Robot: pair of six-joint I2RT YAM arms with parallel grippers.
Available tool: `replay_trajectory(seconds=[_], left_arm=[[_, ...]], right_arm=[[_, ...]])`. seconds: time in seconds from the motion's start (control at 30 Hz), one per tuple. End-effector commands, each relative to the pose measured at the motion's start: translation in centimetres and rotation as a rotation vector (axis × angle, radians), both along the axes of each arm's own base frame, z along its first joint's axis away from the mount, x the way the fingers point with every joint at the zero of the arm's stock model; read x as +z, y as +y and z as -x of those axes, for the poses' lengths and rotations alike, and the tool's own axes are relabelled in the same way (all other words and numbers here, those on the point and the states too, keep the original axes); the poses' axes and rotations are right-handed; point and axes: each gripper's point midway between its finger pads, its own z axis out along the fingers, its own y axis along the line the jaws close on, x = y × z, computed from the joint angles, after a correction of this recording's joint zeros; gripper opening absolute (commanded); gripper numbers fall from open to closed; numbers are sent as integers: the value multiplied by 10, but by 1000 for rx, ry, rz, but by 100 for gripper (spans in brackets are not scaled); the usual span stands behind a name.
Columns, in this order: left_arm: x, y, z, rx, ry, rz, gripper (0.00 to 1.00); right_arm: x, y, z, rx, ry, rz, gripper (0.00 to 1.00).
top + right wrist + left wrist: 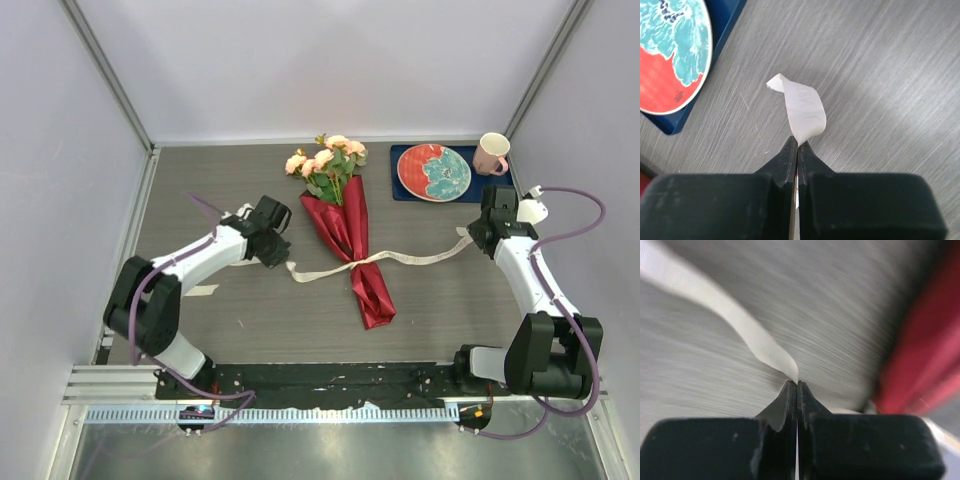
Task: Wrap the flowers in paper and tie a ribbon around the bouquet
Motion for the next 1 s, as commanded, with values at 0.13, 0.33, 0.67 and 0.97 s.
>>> replay_trajectory(seconds=[0.13, 0.33, 0.67, 0.97], left_arm=[[107, -157, 5, -613, -408, 565, 0], [148, -212, -17, -830, -501, 689, 0], [129, -201, 25, -855, -504, 732, 0], [99, -179, 81, -1016, -684, 573, 0]], right_arm=[[65, 83, -75, 501, -301, -178, 0], [115, 142, -94, 690, -441, -291, 0], [121, 243, -115, 971, -402, -496, 0], [48, 393, 24, 1516, 70, -634, 0]])
